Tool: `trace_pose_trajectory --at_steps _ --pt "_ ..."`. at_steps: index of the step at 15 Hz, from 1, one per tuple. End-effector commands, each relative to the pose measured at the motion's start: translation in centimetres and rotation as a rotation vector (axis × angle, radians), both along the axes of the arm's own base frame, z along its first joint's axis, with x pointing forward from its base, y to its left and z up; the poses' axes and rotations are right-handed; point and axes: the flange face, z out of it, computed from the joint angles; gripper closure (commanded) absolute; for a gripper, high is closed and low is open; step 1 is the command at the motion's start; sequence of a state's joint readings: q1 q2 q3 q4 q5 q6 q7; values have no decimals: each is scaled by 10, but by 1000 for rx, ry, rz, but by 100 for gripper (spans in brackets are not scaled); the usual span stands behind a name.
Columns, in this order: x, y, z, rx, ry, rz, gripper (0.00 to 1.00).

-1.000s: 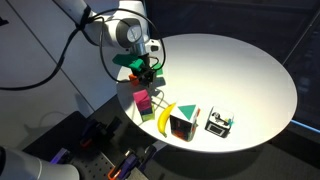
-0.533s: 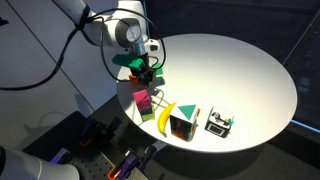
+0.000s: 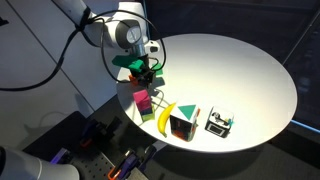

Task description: Take the gray block from the stack and put it on the table

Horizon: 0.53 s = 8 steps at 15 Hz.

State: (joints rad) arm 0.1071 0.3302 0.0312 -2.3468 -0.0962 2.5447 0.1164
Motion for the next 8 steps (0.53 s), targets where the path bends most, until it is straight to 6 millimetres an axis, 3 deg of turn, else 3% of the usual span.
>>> trace_pose_trajectory --at_steps 1,2,8 --pt "-2 -1 3 7 -4 9 70" --pt "0 0 0 0 2 0 45" --pt "0 0 0 0 3 0 45"
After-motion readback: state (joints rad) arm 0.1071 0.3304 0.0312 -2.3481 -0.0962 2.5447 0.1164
